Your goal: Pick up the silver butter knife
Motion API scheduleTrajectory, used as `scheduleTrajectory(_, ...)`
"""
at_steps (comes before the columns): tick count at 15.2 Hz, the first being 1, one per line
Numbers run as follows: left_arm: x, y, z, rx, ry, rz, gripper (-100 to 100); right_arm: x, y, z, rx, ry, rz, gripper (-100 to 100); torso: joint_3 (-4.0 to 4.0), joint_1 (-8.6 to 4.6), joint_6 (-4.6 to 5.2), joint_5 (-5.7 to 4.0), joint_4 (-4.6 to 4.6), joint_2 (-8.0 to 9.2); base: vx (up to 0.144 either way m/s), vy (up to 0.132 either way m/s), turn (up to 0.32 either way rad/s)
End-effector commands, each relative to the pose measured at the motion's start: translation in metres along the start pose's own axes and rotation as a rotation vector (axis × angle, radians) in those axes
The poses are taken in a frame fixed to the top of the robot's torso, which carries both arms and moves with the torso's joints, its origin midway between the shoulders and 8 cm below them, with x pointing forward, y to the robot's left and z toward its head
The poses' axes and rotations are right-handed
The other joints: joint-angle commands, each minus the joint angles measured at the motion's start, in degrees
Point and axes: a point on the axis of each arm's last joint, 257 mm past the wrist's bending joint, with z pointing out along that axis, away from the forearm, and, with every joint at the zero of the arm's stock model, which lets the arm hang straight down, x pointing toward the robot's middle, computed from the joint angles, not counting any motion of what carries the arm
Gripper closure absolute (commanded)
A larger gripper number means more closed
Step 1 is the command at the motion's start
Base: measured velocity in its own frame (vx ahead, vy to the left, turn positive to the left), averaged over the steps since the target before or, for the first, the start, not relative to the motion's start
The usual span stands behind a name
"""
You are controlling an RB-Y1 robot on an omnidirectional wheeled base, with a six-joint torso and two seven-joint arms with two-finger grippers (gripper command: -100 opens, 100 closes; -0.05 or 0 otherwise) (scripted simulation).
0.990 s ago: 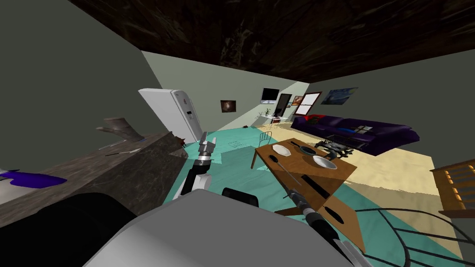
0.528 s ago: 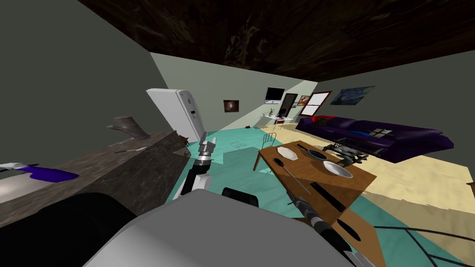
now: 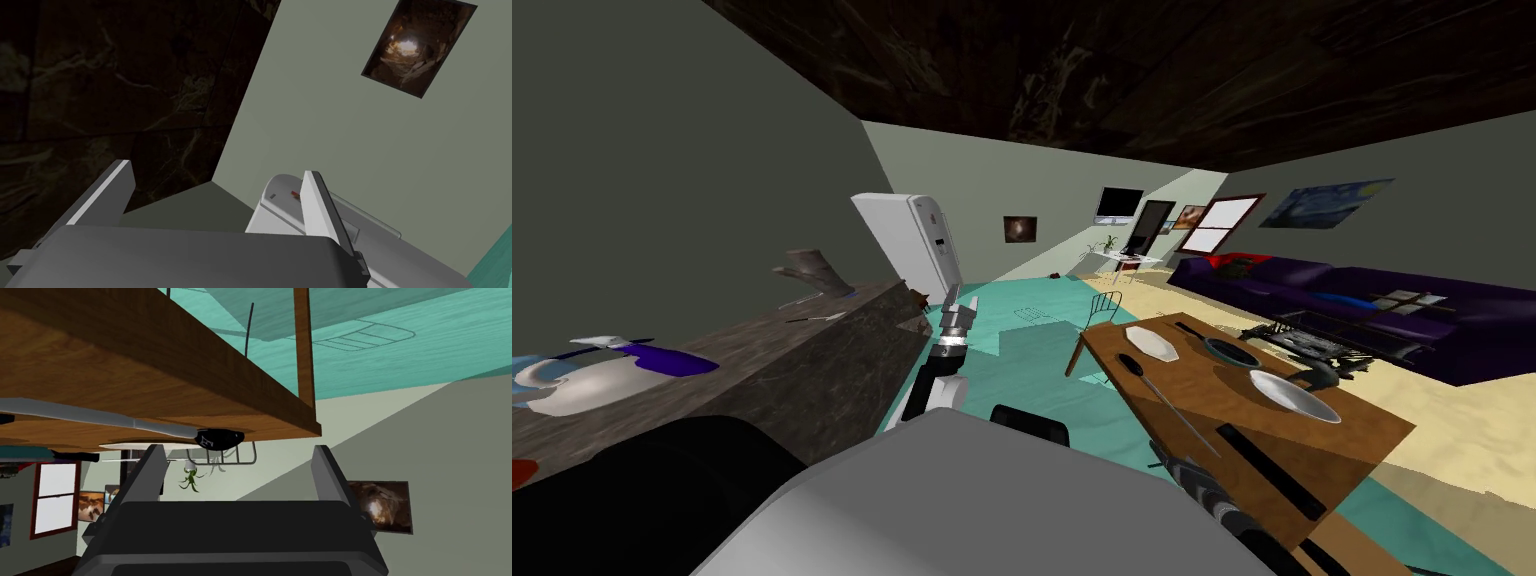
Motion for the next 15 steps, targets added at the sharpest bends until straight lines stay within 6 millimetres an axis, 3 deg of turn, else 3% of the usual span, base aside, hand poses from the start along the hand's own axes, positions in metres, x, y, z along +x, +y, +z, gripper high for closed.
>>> scheduleTrajectory(1,0.0,0.0,0.0,0.0,0.0,0.0,0,0.024,-0.028,-0.014,0.045,0.07,-0.064,-100,0.0,0.0,0.0,0.0,0.0,0.0,0.102,0.023,0.174)
scheduleTrajectory(2,0.0,0.0,0.0,0.0,0.0,0.0,0,0.024,-0.028,-0.014,0.045,0.07,-0.064,-100,-0.02,-0.04,0.0,0.01,0.0,-0.05,0.111,0.019,0.146)
scheduleTrajectory(5,0.0,0.0,0.0,0.0,0.0,0.0,0,0.05,-0.062,-0.03,0.099,0.155,-0.149,-100,-0.08,-0.06,-0.01,-0.01,-0.03,-0.14,0.113,0.02,0.188)
scheduleTrajectory(8,0.0,0.0,0.0,0.0,0.0,0.0,0,0.064,-0.081,-0.041,0.129,0.201,-0.187,-100,-0.07,-0.08,-0.01,-0.01,-0.02,-0.13,0.099,0.008,0.136)
scheduleTrajectory(10,0.0,0.0,0.0,0.0,0.0,0.0,0,0.082,-0.112,-0.06,0.174,0.276,-0.26,-100,-0.03,-0.13,-0.02,-0.02,-0.01,-0.06,0.104,-0.017,0.225)
scheduleTrajectory(12,0.0,0.0,0.0,0.0,0.0,0.0,0,0.083,-0.112,-0.06,0.175,0.278,-0.26,-100,-0.1,-0.25,-0.02,-0.05,-0.03,-0.17,0.102,-0.04,0.11)
scheduleTrajectory(14,0.0,0.0,0.0,0.0,0.0,0.0,0,0.097,-0.139,-0.079,0.212,0.344,-0.323,-100,-0.02,-0.23,0.01,-0.05,-0.01,-0.03,0.078,-0.039,0.138)
scheduleTrajectory(15,0.0,0.0,0.0,0.0,0.0,0.0,0,0.097,-0.139,-0.079,0.212,0.344,-0.323,-100,-0.02,-0.28,-0.02,-0.03,0.0,-0.04,0.083,-0.052,0.163)
